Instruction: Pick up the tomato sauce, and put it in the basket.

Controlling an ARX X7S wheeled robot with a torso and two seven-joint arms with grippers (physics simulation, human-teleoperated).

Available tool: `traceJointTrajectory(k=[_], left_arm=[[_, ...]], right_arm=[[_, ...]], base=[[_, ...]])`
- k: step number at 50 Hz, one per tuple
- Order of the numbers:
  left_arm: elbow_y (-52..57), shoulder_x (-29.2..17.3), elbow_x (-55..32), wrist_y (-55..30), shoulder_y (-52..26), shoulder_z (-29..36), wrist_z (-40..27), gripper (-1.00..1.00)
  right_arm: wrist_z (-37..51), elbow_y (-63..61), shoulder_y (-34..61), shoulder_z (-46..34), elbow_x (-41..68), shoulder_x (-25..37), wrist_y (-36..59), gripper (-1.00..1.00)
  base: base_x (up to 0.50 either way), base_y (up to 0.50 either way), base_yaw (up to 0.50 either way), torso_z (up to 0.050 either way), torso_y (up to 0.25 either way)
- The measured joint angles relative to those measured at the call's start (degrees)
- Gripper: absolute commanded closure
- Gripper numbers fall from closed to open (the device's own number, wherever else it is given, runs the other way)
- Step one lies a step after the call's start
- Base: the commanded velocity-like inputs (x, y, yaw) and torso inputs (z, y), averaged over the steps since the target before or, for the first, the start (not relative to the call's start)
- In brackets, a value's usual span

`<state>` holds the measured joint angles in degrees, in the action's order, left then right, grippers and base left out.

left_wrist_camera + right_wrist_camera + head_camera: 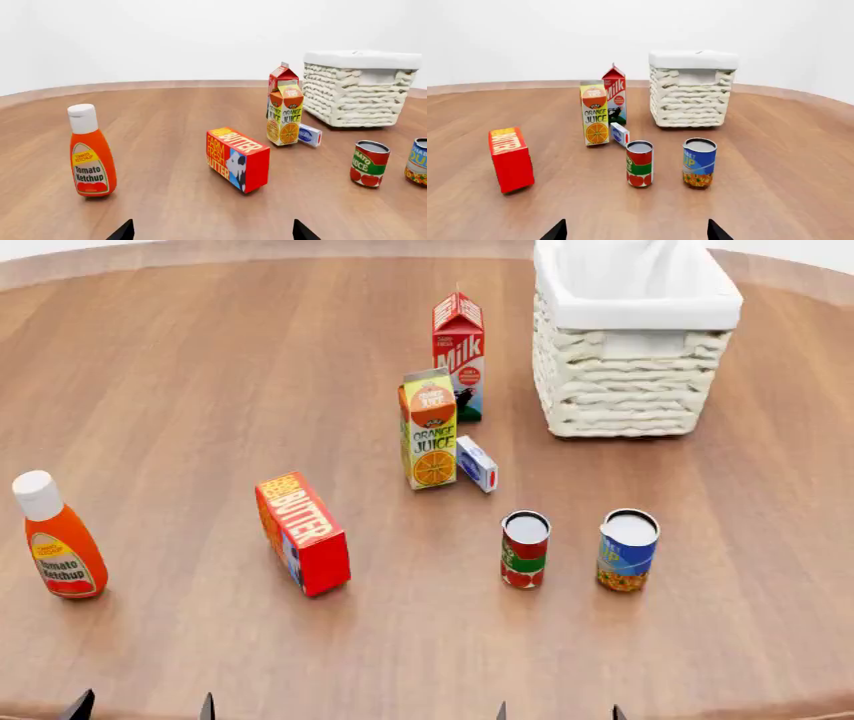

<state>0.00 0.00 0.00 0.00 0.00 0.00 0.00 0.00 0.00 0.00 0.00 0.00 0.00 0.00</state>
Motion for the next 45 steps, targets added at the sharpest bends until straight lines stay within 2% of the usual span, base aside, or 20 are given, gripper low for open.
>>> traceJointTrajectory(k=[12,32,45], left_arm=[[5.46,-1.54,-1.85,-1.98,1.2,1.56,-1.04,-1.0],[30.22,-4.79,-1.44,-11.14,6.21,3.53,-5.05,-1.0],[40.28,-6.25,-1.75,-14.21,8.3,4.14,-6.71,-1.0]], right_arm=[[1.92,-6.79,-1.15,-1.84,0.32,1.58,2.13,-1.0],[5.28,-31.47,-5.52,-2.68,3.32,4.38,9.6,-1.0],[6.92,-39.0,-6.53,-2.73,5.06,5.62,12.17,-1.0]], base=[[0.0,0.0,0.0,0.0,0.0],[0.0,0.0,0.0,0.0,0.0],[0.06,0.0,0.0,0.0,0.0]])
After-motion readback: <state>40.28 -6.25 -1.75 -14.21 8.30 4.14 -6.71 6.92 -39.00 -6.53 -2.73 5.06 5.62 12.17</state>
